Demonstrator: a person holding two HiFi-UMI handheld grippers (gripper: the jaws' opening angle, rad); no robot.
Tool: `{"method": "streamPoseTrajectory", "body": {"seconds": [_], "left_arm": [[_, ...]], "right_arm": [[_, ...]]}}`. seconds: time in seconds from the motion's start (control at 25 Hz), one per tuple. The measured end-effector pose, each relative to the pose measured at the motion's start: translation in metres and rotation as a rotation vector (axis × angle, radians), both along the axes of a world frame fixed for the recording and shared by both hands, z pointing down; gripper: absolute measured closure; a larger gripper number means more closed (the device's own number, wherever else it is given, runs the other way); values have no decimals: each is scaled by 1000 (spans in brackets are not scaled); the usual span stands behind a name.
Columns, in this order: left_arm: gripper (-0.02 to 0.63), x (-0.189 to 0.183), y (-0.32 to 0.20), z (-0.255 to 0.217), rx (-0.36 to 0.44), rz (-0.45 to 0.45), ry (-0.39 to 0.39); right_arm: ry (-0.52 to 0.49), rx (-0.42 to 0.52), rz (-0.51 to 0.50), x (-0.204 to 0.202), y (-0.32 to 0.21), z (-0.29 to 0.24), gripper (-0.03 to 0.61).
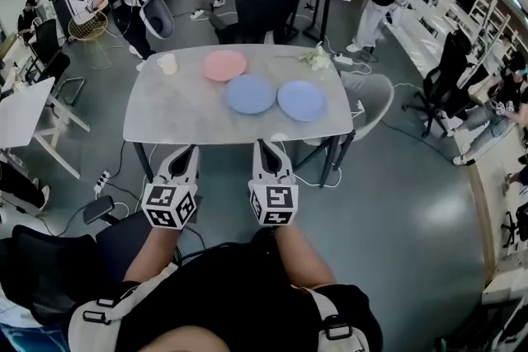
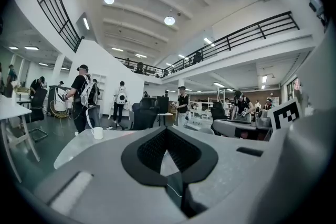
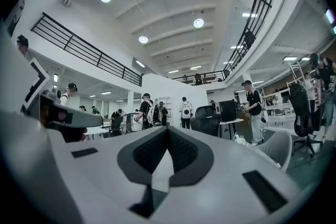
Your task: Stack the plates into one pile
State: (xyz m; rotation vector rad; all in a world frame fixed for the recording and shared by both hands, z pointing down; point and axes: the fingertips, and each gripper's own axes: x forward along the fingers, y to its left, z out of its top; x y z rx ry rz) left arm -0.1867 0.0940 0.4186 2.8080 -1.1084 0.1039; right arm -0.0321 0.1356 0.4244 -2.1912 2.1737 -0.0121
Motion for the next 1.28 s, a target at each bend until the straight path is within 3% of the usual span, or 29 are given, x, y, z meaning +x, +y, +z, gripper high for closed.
{"method": "streamPoseTrajectory", "body": {"seconds": [0.44, 0.64, 1.28], "left_arm": [[611, 16, -46, 18, -14, -2, -16], [611, 32, -87, 19, -24, -41, -1], [611, 143, -248, 12, -43, -102, -66]], "right_arm": [[-35, -10, 5, 19, -47, 19, 571], [5, -5, -11, 39, -87, 22, 571], [-27, -39, -104, 150, -259, 24, 571]]}}
